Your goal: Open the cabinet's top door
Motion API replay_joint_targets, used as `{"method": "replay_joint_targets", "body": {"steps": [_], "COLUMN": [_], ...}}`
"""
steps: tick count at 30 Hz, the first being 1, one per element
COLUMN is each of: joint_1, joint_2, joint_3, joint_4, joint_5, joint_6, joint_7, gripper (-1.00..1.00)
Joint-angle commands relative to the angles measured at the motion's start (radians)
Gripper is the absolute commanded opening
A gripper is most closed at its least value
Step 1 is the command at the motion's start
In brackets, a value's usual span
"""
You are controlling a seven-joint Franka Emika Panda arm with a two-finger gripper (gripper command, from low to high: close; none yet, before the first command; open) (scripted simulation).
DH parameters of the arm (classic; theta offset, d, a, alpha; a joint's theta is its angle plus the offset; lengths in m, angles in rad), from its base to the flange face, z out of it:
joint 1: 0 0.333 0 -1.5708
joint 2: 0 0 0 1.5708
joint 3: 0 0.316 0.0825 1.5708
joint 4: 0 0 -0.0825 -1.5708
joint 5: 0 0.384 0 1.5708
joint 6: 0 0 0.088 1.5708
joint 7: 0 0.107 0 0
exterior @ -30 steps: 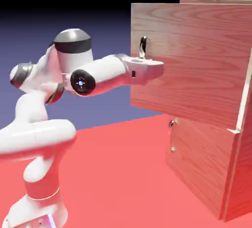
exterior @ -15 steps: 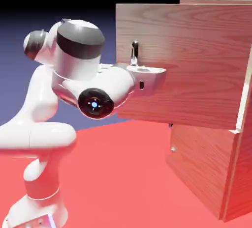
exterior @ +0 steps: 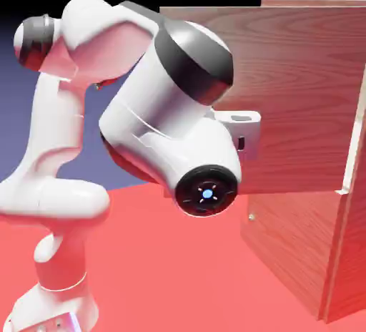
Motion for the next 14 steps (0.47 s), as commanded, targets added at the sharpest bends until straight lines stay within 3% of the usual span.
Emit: {"method": "replay_joint_targets", "body": {"steps": [1, 14], "joint_1": [-0.001, 0.088], "joint_2": [-0.036, -0.508], "joint_3": [0.014, 0.124], "joint_4": [0.027, 0.389], "joint_5": [-0.023, -0.248], "joint_6": [0.007, 0.064], "joint_7": [-0.001, 0.110], "gripper": [-1.00, -1.00]}}
